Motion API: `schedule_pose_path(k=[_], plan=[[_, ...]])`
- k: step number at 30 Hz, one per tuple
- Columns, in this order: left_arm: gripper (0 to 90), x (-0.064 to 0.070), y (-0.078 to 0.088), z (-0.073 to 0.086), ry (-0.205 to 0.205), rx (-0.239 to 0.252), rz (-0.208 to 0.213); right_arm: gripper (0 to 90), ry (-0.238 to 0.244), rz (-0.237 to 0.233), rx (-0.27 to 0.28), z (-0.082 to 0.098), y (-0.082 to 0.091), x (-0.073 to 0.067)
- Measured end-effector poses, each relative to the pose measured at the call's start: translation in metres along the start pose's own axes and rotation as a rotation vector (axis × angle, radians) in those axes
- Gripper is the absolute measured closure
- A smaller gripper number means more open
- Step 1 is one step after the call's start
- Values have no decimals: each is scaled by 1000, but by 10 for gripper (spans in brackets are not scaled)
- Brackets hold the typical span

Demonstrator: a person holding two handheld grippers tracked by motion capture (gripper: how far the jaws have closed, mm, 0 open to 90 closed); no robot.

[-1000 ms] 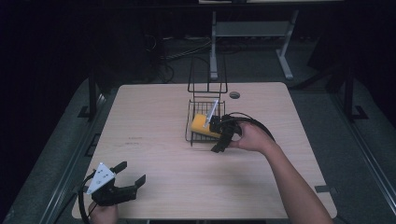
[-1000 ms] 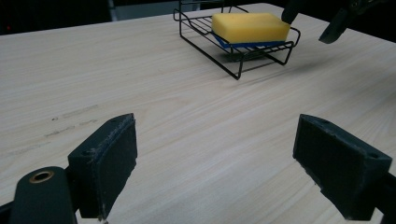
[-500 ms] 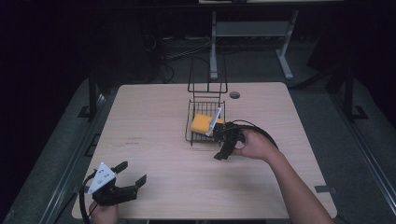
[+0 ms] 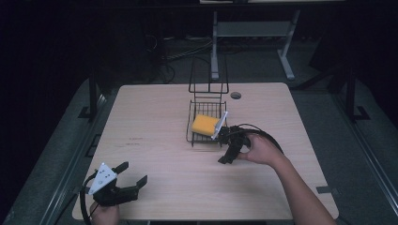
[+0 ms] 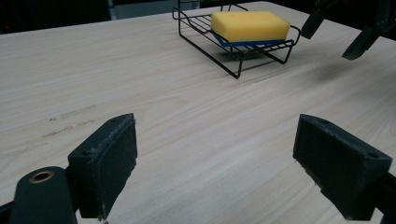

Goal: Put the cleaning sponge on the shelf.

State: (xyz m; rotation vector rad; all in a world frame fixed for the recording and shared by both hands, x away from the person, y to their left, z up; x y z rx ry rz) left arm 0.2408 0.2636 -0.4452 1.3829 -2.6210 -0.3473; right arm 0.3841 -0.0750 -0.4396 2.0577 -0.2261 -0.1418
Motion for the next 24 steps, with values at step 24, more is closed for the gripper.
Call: schedule_pose_path(k=[24], plan=[[130, 3, -1, 0, -11, -5, 4, 194, -39, -4, 12, 22, 1, -11]])
Point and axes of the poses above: each handheld gripper's, and its own axes: y roughly backward along the jaws, z roughly out of its underside, x roughly to its right, the point moved 4 cm from there along -y, roughly forward along the jaws, and after that the axes turned 8 degrees about x, right-handed, at the moved point
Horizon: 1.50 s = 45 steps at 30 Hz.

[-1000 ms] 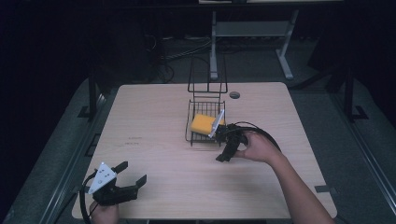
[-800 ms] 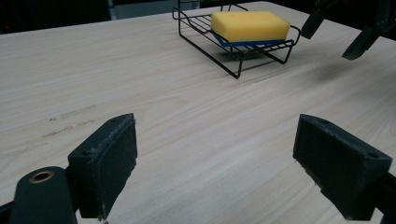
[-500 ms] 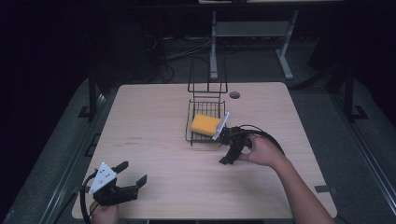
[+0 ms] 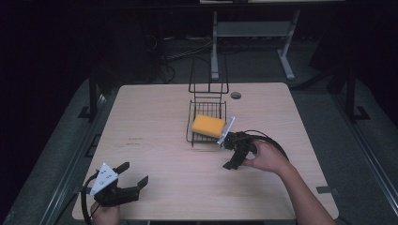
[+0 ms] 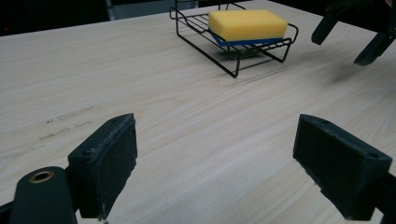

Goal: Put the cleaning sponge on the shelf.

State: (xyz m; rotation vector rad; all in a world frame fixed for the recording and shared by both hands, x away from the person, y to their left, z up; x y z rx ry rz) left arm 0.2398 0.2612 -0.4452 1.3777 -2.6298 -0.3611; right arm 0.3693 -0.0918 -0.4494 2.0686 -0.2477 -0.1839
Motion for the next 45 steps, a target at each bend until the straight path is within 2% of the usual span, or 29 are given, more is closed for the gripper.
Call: schedule_pose_path(k=[31, 45], plan=[[129, 0, -2, 1, -7, -10, -2, 190, -70, 30, 42, 41, 13, -9], [130, 2, 2, 2, -11, -13, -6, 190, -86, 49, 54, 52, 23, -10]])
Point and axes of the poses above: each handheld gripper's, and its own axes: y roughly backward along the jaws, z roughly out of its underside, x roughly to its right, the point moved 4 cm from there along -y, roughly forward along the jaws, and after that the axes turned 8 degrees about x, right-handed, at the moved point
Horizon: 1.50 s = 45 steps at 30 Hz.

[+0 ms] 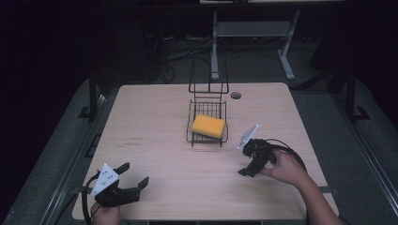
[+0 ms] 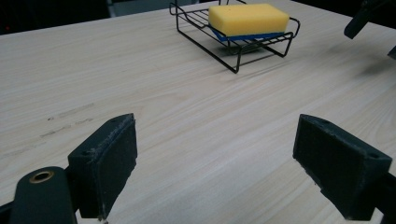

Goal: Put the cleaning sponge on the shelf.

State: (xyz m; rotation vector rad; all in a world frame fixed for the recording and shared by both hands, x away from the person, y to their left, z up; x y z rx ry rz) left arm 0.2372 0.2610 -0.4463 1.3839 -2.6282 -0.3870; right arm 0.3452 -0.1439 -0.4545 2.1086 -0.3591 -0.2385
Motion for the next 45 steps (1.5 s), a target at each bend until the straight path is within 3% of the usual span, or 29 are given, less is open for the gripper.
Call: schedule_pose_path(k=[6, 45], plan=[[129, -1, 2, 0, 8, 5, -7, 191, 5, 2, 1, 3, 1, -2], [129, 1, 0, 0, -8, -3, 0, 197, -85, 44, 28, 56, 24, -13]])
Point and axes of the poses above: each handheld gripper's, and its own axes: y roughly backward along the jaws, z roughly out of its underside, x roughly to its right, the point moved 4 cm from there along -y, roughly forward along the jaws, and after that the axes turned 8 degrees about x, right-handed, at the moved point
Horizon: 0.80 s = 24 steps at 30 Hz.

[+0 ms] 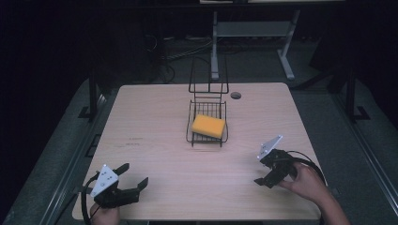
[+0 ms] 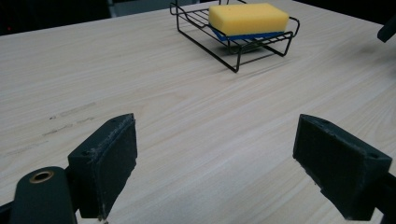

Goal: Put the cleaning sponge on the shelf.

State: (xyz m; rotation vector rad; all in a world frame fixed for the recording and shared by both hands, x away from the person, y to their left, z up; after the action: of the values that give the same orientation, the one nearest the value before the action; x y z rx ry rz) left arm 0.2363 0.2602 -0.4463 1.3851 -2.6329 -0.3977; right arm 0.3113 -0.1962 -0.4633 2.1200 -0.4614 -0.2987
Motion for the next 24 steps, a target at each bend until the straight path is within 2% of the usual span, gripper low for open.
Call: schedule_pose_path(k=[24], plan=[[129, 1, -2, 0, -4, -4, 4, 198, -36, 23, 12, 28, 14, -8]])
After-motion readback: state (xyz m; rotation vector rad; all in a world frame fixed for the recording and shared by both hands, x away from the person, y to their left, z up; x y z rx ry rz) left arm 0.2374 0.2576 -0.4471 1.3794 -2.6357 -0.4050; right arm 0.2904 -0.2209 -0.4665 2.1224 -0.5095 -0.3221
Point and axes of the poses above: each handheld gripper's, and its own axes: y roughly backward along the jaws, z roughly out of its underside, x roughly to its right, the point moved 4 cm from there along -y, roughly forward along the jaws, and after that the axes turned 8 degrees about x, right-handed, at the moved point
